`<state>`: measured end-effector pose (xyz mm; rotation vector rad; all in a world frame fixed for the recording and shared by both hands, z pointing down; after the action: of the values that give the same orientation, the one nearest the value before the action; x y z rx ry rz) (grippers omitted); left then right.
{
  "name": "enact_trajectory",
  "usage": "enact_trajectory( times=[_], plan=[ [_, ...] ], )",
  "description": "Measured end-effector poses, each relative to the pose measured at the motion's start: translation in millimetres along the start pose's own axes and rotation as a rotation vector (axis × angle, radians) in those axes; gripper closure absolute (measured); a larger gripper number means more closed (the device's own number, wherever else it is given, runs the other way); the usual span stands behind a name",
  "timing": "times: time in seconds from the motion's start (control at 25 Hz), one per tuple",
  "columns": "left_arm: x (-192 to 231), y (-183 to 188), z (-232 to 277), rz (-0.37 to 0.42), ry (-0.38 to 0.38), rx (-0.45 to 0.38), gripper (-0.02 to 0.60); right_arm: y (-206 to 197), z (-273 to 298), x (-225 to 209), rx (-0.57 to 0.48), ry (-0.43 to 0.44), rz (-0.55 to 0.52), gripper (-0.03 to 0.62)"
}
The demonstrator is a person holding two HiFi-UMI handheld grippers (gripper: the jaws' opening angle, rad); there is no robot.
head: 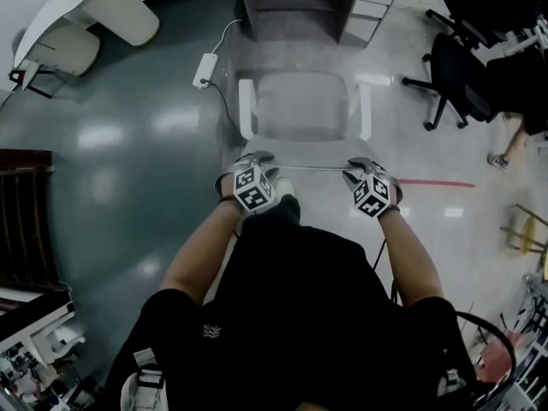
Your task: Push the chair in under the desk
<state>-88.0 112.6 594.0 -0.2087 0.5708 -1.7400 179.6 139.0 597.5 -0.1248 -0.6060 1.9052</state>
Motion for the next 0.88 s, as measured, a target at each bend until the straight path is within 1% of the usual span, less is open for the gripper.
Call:
enact_trajectory(
  times=[0.28,0.52,0.72,0.88],
  plan=[
    [45.4,-5.2,6.7,-0.002,0.006,-0.002,0.443,24.2,20.3,-31.9,0.009,-0.006,0.013,0.464],
    [88.8,-9.0,14.7,0.023,-0.014,-0.009,0.443,44.2,38.0,-60.1,0.023,-0.015,0.031,0.464],
    [127.3,-11.8,20.8,0.055,-0.047,-0.007,0.443,62.6,51.9,-83.0,0.038,-0.013,0.043,0.467],
    [154.0,-14.4,23.0,0.063,-0.024,-0.009,0.44,77.6,61.9,-100.9,0.038,-0.025,0.051,0.467]
  ],
)
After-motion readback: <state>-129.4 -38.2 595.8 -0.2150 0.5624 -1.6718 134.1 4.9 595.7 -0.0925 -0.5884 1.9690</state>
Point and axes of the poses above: the fingertips, and each gripper's own axes: z forward along the fingers, x to its left, y out of its top, the point moved 10 cm from there along -z, backward along the fingers
